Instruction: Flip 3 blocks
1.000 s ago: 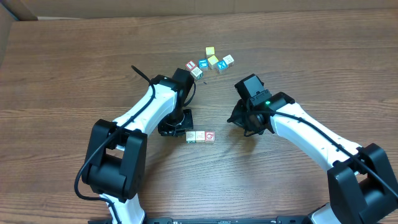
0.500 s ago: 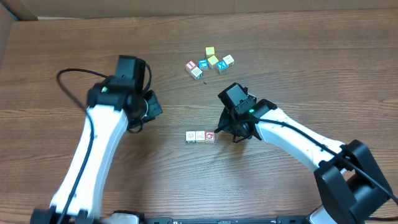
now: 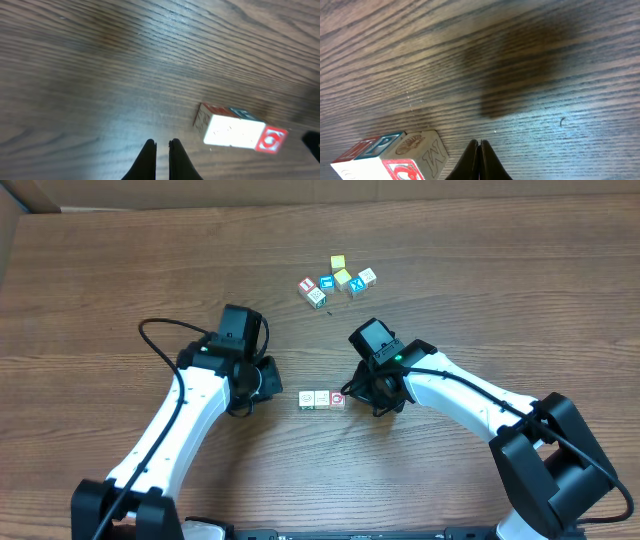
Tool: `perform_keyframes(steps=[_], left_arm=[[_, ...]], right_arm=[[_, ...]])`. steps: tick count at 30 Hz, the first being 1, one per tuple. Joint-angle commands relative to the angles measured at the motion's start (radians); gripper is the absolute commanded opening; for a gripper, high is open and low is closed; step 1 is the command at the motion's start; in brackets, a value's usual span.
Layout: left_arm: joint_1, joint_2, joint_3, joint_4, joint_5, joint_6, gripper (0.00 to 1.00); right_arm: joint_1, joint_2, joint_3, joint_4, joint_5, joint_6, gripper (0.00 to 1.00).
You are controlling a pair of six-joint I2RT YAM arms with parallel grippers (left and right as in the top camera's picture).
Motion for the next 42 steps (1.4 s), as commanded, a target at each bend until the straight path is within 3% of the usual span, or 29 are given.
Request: perform_keyframes(steps=[1,10,25,42], left_arm=[[-0.002,0.048,-0.032,0.047,0.036,0.011,0.04],[-0.03,0.176,-0.036,0.134,0.113,0.053,0.04],[-0.103,0.183,-0.039,0.138,0.021,-0.005,0.04],[-0.106,0.183,-0.052,0.154,0.026,-0.016,0.04]], right_arm=[[0.008,0.002,-0.008,0.008,-0.013,0.005,0.04],[0.039,0.002,-0.01,0.029,0.002,0.004,0.04],[0.04,0.004,-0.01,0.05,-0.002,0.004,0.04],[0.058,0.035,-0.01,0.077,-0.002,0.005,0.04]])
